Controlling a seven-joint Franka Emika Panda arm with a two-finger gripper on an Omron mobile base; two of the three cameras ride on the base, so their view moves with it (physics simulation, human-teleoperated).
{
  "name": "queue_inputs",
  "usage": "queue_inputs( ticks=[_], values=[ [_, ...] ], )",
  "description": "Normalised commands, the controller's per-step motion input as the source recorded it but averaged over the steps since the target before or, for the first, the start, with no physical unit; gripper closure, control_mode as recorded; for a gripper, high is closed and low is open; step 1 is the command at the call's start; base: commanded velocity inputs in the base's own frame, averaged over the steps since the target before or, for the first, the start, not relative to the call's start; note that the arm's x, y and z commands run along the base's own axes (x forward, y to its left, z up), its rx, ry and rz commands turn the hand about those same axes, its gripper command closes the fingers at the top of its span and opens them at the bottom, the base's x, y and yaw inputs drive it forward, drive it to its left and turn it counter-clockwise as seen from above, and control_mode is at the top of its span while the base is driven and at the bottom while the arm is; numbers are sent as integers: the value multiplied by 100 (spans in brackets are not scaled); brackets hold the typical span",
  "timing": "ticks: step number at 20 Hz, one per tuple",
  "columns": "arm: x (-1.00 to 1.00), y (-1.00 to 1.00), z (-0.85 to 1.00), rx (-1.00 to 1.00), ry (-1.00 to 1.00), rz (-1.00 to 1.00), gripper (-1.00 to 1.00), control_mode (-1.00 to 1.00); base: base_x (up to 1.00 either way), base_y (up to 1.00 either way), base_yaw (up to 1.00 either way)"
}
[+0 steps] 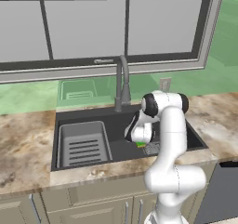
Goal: Pick up the sponge and sponge from the sink, and place them back in the cabinet, and close the cabinet doors.
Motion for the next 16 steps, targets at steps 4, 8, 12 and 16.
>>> queue_inputs(
  ticks=[4, 8, 12, 16],
  values=[
    [-21, -9, 38, 0, 0, 0, 100, -100, 0, 0, 0],
    [-26, -7, 42, 0, 0, 0, 100, -100, 0, 0, 0],
    [-37, -6, 44, 0, 0, 0, 100, -100, 0, 0, 0],
    [-45, -7, 43, 0, 0, 0, 100, -100, 0, 0, 0]
  ],
)
